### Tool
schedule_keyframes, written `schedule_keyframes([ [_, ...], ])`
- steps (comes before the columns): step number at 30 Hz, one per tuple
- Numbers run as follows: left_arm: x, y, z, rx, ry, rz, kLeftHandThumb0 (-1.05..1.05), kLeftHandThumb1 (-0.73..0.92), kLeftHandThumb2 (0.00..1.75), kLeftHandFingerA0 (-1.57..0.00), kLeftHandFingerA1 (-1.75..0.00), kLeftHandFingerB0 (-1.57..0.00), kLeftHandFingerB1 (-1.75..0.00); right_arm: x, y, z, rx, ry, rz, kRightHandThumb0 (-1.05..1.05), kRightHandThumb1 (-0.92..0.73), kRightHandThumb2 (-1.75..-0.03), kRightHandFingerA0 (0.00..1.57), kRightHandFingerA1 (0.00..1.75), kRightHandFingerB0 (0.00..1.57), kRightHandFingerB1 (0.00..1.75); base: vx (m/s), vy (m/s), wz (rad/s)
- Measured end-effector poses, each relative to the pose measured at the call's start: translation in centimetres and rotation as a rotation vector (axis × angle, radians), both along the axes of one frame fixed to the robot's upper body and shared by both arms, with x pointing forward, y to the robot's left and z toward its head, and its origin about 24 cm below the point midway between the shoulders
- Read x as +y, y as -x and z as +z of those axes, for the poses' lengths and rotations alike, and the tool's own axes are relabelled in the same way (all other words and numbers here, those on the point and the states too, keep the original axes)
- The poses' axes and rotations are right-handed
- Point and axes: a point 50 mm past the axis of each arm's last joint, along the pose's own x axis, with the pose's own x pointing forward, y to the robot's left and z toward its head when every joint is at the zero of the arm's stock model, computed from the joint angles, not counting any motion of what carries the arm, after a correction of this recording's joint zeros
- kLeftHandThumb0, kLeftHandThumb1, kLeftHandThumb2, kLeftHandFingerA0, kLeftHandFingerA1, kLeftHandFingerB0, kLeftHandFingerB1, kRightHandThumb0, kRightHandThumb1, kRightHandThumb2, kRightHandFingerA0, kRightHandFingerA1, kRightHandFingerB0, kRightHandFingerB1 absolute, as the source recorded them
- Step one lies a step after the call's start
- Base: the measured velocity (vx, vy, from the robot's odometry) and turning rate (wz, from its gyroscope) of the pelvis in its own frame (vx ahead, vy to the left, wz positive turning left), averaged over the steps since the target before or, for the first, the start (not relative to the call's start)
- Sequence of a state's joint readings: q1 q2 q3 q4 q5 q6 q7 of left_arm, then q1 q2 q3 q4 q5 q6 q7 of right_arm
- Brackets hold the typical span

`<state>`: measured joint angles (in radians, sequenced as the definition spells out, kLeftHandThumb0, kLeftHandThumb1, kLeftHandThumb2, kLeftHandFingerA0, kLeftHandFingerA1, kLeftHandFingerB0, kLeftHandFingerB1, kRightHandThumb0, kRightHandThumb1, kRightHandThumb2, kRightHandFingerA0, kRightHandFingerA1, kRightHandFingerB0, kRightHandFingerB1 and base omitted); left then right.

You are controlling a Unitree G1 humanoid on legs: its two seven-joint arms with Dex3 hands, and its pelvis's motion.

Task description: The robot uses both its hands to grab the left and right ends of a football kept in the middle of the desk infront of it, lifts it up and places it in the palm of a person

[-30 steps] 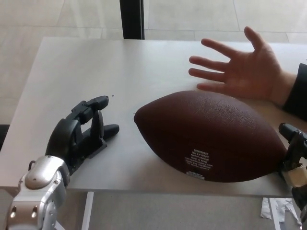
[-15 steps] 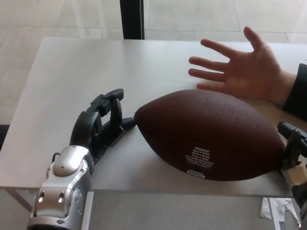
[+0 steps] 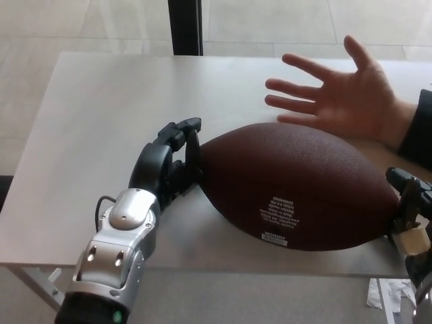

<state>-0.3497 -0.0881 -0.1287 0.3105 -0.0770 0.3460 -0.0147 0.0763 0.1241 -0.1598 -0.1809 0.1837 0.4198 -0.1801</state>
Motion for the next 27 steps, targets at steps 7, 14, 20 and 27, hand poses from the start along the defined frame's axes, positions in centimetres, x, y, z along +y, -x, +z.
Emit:
schedule_keyframes([
  [7, -1.4, 1.2, -1.0, 0.007, 0.040, 0.014, -0.88, 0.92, 0.93, -0.31, -0.64, -0.11, -0.38, -0.3, -0.1, -0.2, 0.005, 0.003, -0.019, -0.92, -0.84, -0.66, 0.64, 0.53, 0.51, 0.37, 0.00, 0.000, 0.00],
  [14, -2.8, 2.0, -1.4, 0.012, 0.130, 0.065, -0.85, 0.92, 1.24, -0.31, -0.70, -0.11, -0.46, -0.2, -0.7, 0.2, -0.011, 0.008, -0.019, -0.91, -0.85, -0.66, 0.63, 0.50, 0.51, 0.36, 0.00, 0.000, 0.00],
  [20, -2.8, 1.8, -1.4, -0.006, 0.151, 0.090, -0.90, 0.92, 0.94, -0.34, -0.75, -0.13, -0.41, 0.0, -0.9, 0.4, -0.015, 0.021, -0.017, -0.90, -0.83, -0.66, 0.66, 0.55, 0.51, 0.36, 0.00, 0.000, 0.00],
  [27, -2.9, 1.4, -1.3, -0.017, 0.177, 0.111, -0.72, 0.92, 0.96, -0.27, -0.98, -0.13, -0.53, 0.3, -1.1, 0.5, -0.026, 0.038, -0.007, -0.89, -0.64, -1.07, 0.56, 0.62, 0.43, 0.48, 0.00, 0.000, 0.00],
])
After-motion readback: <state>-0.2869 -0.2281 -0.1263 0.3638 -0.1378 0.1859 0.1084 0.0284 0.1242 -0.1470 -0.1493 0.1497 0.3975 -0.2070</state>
